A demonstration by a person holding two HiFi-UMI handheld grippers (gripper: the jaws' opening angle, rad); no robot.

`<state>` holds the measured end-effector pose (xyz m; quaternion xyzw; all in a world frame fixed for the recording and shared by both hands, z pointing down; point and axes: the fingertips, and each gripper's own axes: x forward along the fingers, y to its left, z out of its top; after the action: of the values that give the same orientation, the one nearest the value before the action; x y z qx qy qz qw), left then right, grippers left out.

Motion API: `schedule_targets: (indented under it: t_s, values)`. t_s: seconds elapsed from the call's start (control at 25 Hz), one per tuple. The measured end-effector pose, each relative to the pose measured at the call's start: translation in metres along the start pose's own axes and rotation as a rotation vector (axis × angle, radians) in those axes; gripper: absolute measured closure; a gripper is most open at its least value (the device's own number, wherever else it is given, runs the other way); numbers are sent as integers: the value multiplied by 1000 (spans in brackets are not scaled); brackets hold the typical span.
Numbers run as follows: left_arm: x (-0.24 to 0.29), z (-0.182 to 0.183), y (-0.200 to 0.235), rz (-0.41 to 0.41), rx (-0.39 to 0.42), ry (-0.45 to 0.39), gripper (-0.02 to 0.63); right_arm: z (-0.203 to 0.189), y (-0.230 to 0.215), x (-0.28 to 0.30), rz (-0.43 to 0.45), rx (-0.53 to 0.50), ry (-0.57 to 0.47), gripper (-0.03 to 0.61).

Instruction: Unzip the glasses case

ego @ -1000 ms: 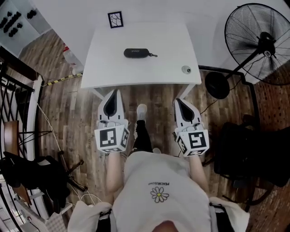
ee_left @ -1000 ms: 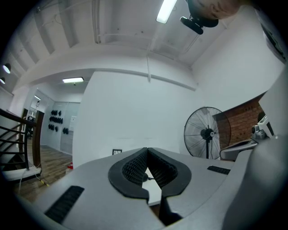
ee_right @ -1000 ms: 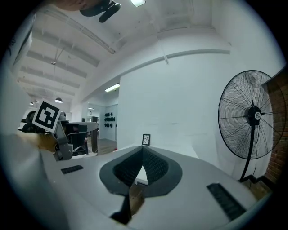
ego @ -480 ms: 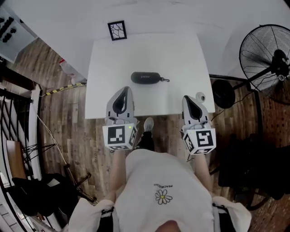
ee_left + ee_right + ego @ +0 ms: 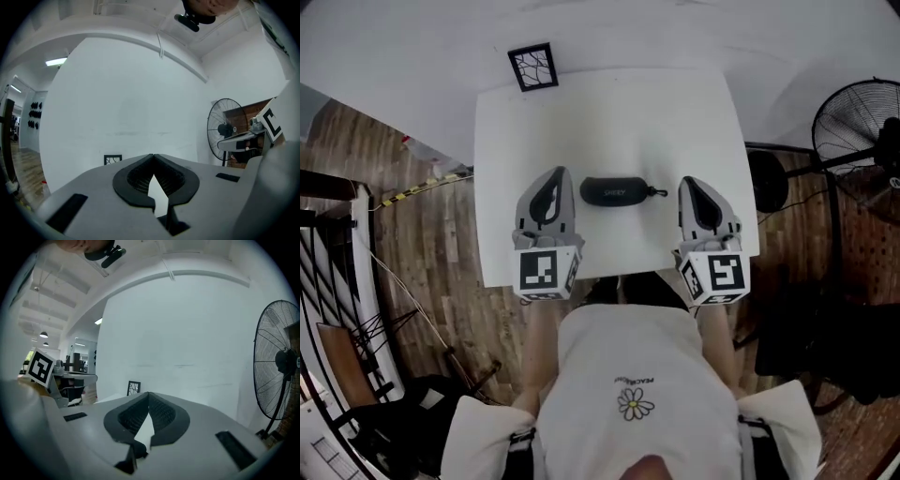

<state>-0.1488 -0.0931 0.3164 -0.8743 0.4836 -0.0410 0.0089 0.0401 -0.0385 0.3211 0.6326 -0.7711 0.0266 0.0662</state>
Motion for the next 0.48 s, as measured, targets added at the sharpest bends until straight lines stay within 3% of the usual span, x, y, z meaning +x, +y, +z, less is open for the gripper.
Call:
schedule_targets:
  t_s: [0.48]
  values:
    - [35,-4,7,-18,-23,6,598,0,-4,50,64,11,30,572]
